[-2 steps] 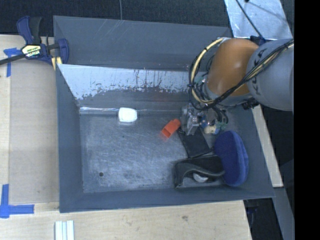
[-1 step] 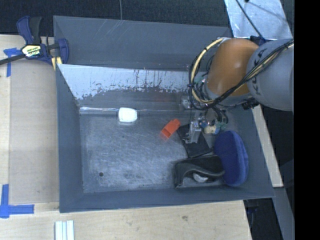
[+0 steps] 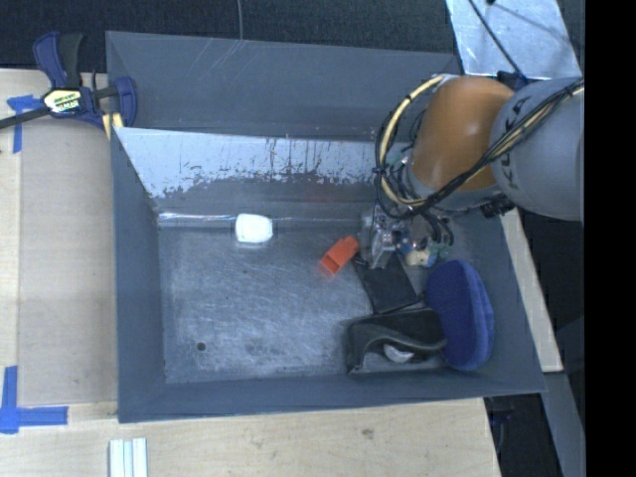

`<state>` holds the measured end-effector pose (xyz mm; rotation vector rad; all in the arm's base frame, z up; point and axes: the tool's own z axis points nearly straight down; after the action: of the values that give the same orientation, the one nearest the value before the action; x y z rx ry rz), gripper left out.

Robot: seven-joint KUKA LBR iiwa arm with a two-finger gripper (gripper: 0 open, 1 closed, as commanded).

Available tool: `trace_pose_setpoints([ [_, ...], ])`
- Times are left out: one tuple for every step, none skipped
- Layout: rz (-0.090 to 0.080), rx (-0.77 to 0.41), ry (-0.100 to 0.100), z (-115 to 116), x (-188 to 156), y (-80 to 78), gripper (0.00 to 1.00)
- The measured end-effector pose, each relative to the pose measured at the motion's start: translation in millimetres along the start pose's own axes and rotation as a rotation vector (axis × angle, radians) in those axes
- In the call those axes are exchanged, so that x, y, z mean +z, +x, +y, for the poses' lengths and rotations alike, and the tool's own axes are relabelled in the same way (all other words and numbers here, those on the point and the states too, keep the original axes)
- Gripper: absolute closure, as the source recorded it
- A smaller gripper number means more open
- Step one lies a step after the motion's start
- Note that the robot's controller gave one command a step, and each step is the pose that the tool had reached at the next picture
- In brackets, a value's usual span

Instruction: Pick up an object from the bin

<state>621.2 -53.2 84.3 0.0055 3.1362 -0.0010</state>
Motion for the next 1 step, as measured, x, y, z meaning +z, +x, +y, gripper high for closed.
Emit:
trace_pose_setpoints([
  [0.000, 0.000, 0.000, 0.1, 0.0, 0.0, 0.00],
])
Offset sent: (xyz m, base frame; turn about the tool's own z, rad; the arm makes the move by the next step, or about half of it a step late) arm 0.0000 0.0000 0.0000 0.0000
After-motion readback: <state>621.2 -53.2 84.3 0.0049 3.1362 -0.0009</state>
